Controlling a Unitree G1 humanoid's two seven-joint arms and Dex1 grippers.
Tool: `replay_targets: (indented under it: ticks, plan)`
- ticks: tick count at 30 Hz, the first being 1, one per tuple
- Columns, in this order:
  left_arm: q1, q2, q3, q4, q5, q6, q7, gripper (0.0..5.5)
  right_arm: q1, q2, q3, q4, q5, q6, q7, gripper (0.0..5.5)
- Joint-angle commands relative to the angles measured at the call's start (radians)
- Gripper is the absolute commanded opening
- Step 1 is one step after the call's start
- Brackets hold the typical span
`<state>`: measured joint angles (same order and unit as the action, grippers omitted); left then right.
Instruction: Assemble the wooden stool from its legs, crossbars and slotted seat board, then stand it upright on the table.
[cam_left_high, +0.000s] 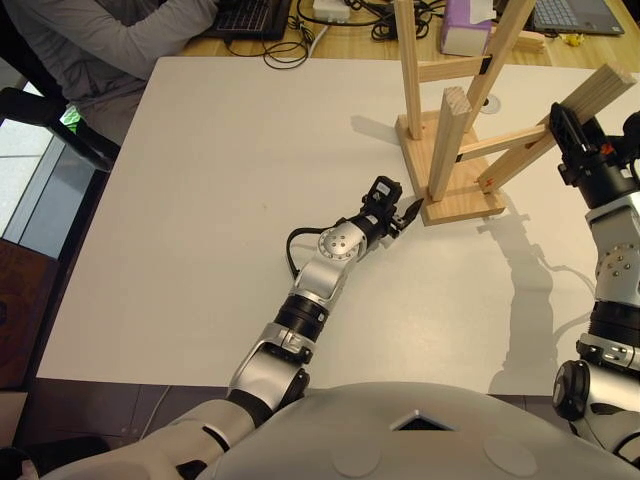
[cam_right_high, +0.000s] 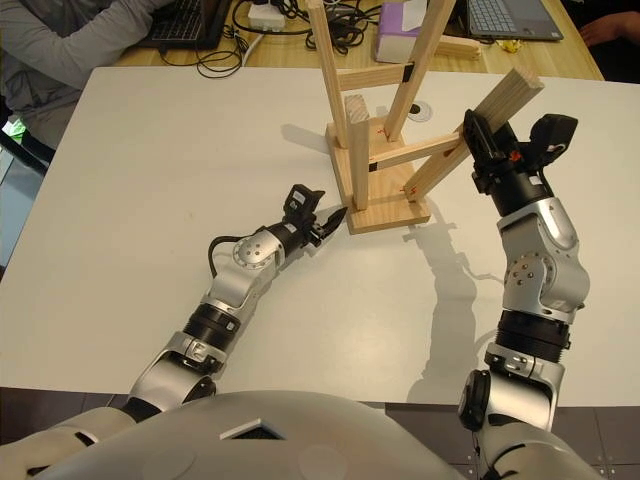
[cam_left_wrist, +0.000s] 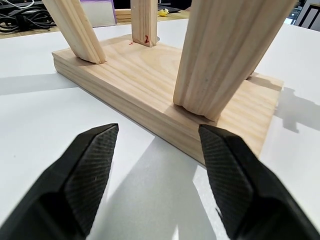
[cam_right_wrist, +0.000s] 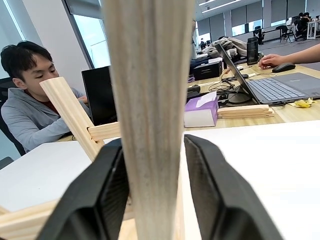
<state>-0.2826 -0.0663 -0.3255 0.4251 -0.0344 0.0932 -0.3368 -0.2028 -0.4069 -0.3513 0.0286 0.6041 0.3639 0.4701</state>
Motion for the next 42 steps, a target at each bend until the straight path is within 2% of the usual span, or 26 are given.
replay_targets:
  ticks: [1, 8, 16, 19, 23, 26, 29, 34, 36, 38, 42]
  plan:
    - [0.002, -0.042, -0.003, 0.014, 0.003, -0.009, 0.001, 2.97, 0.009, 0.013, -0.024, -0.015, 0.032, 0.011, 0.007, 2.48]
    - [0.002, -0.042, -0.005, 0.023, 0.006, -0.017, 0.002, 2.97, -0.02, -0.003, -0.087, -0.036, 0.094, -0.015, 0.032, 3.7]
    - [0.005, -0.039, -0.008, 0.02, 0.008, -0.019, 0.001, 2.97, -0.207, -0.106, -0.175, -0.018, 0.203, 0.062, 0.008, 3.7]
    - [0.005, -0.039, -0.01, 0.019, 0.007, -0.019, 0.0, 2.97, -0.369, -0.139, -0.186, 0.054, 0.21, 0.077, -0.052, 3.7]
    - [0.0, -0.037, -0.011, 0.021, 0.008, -0.018, -0.002, 2.97, -0.673, -0.17, -0.183, 0.281, 0.167, 0.018, -0.123, 3.7]
    - [0.002, -0.036, -0.012, 0.017, 0.009, -0.015, -0.001, 2.97, -0.812, -0.168, -0.129, 0.403, 0.107, -0.003, -0.124, 3.7]
    - [0.007, -0.036, -0.016, 0.01, 0.01, -0.012, -0.003, 2.97, -0.778, -0.173, -0.056, 0.422, 0.039, 0.052, -0.112, 3.7]
    - [0.027, -0.037, -0.023, -0.008, 0.009, -0.005, 0.0, 2.97, -0.475, -0.148, 0.085, 0.367, -0.02, 0.306, -0.072, 3.7]
    - [0.029, -0.039, -0.024, -0.011, 0.008, -0.003, 0.003, 2.97, -0.374, -0.12, 0.154, 0.368, -0.06, 0.347, -0.057, 3.7]
    - [0.028, -0.041, -0.024, -0.01, 0.007, -0.002, 0.006, 2.97, -0.358, -0.092, 0.156, 0.372, -0.062, 0.324, -0.046, 3.7]
    - [0.024, -0.049, -0.023, -0.005, 0.005, -0.004, 0.013, 2.97, -0.416, -0.043, 0.088, 0.29, 0.002, 0.267, -0.034, 3.7]
